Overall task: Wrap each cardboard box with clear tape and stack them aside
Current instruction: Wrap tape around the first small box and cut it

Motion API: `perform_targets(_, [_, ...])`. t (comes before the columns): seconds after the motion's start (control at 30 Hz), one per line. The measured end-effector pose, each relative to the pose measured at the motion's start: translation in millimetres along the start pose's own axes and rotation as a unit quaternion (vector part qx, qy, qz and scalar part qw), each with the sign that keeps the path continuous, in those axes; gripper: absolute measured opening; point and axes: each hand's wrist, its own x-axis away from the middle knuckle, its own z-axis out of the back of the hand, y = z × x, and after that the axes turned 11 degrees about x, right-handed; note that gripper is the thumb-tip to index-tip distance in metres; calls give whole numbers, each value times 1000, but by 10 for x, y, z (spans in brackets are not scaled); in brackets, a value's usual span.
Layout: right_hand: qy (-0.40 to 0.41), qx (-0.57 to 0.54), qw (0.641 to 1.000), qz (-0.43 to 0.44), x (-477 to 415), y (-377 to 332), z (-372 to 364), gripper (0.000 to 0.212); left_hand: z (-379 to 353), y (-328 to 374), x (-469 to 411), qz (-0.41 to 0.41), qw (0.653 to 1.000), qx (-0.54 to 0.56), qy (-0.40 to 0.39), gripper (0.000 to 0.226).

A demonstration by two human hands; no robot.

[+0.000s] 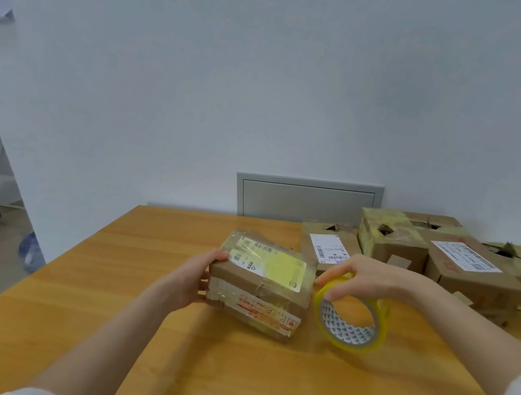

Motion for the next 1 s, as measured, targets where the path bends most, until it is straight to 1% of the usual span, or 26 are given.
perform_targets(0.03, [5, 3, 1000, 1, -14, -21, -4, 25, 2, 19, -4, -23, 999, -34, -1, 44])
perform_targets(0.07, [9, 9, 1000, 5, -35, -45, -10, 27, 2, 43, -16, -64, 993, -103, 8, 51])
perform_targets(0.1, [13, 19, 1000, 9, -62, -75, -20, 29, -7, 69, -27, -119, 970, -212, 28, 59])
perform_targets(0.13, [18, 31, 999, 12, -90, -108, -26, 32, -38, 92, -41, -179, 923, -337, 50, 66])
perform_targets(0.17, [23, 41, 999, 13, -115, -143, -34, 34, -104, 109, -33, -227, 865, -444, 55, 70])
perform_targets(0.2, [29, 49, 998, 13, -134, -178, -35, 36, -187, 121, -22, -247, 817, -519, 43, 74])
perform_targets(0.27, [35, 60, 998, 11, -153, -225, -32, 38, -352, 76, -20, -222, 752, -621, 9, 79])
perform_targets(0.3, [36, 61, 997, 11, -155, -232, -32, 39, -429, 39, -14, -208, 727, -654, -2, 79])
perform_targets(0.33, [35, 59, 998, 11, -155, -229, -33, 39, -495, -1, -13, -205, 712, -672, -16, 76])
perform_targets(0.43, [34, 44, 998, 13, -163, -195, -57, 38, -678, -97, 66, -230, 694, -678, -72, 68])
perform_targets(0.5, [38, 37, 998, 14, -177, -174, -66, 38, -725, -105, 86, -241, 697, -671, -84, 69])
perform_targets(0.57, [44, 28, 999, 16, -176, -161, -79, 39, -711, -77, 94, -234, 698, -671, -95, 72])
perform_targets(0.63, [48, 24, 998, 18, -160, -146, -99, 41, -713, 18, 141, -215, 710, -659, -122, 79])
perform_targets(0.7, [46, 30, 998, 24, -138, -133, -119, 44, -775, 157, 162, -200, 736, -631, -140, 93])
perform_targets(0.73, [45, 35, 998, 28, -127, -129, -124, 46, -824, 224, 143, -198, 737, -631, -138, 101])
perform_targets(0.8, [43, 43, 998, 30, -103, -124, -126, 49, -937, 328, 68, -191, 712, -663, -131, 115])
perform_targets(0.9, [40, 42, 998, 28, -87, -111, -143, 57, -1084, 375, -60, -140, 658, -724, -149, 123])
perform_targets(0.93, [40, 45, 998, 25, -82, -103, -153, 60, -1117, 375, -84, -119, 650, -734, -158, 124])
perform_targets(1.0, [39, 47, 998, 19, -79, -82, -170, 63, -1151, 381, -129, -98, 649, -735, -168, 124])
